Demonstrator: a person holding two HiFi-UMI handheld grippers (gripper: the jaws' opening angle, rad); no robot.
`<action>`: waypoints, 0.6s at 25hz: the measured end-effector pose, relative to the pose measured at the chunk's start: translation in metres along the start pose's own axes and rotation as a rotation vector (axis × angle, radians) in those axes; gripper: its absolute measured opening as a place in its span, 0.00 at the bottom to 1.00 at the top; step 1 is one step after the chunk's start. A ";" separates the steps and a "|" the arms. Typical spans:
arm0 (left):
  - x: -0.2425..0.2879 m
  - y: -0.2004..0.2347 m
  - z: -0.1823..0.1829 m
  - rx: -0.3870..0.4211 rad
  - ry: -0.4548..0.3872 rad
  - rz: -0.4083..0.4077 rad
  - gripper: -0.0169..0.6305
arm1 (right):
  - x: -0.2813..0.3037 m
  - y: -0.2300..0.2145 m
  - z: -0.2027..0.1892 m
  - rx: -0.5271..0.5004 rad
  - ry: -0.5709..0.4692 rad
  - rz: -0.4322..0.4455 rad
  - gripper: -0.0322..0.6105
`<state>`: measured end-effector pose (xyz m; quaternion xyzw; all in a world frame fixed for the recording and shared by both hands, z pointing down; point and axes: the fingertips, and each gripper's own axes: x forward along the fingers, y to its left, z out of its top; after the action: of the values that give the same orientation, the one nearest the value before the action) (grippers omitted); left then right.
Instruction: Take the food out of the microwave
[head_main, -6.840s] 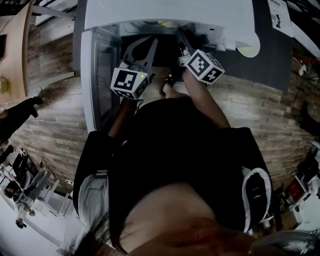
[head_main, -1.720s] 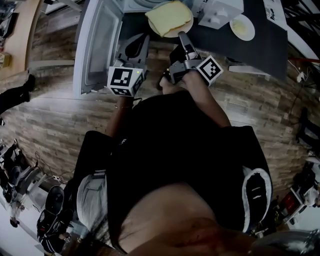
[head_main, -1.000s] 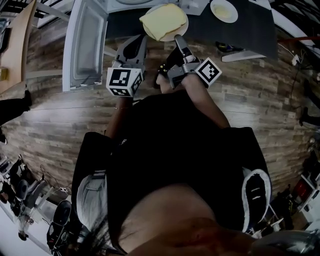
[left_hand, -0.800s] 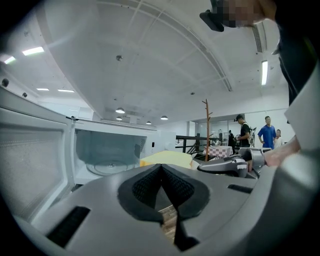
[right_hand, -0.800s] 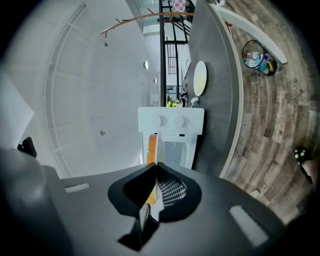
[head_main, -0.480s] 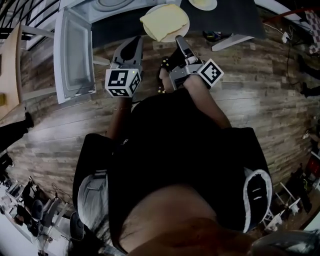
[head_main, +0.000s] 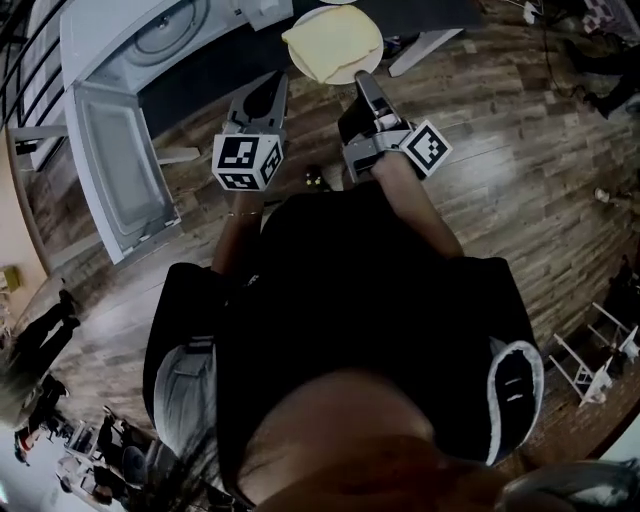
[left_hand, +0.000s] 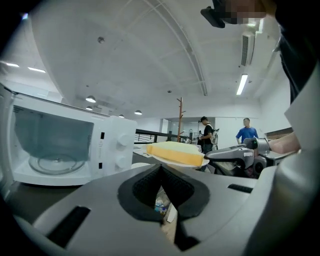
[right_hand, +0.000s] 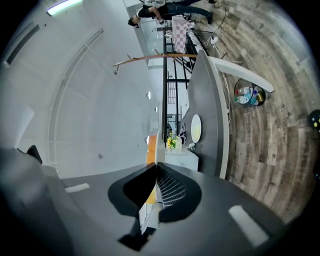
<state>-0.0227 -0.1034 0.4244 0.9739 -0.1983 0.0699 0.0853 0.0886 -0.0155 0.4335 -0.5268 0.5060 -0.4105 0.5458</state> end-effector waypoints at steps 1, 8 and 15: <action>0.007 -0.007 0.000 0.001 0.002 -0.021 0.04 | -0.005 -0.001 0.008 -0.003 -0.019 -0.003 0.06; 0.049 -0.052 0.000 0.019 0.024 -0.141 0.04 | -0.039 0.000 0.070 -0.025 -0.169 -0.009 0.06; 0.077 -0.086 0.002 0.027 0.046 -0.212 0.04 | -0.056 0.001 0.102 -0.009 -0.232 -0.013 0.06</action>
<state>0.0824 -0.0547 0.4241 0.9886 -0.0910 0.0857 0.0839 0.1808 0.0562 0.4327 -0.5763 0.4378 -0.3481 0.5958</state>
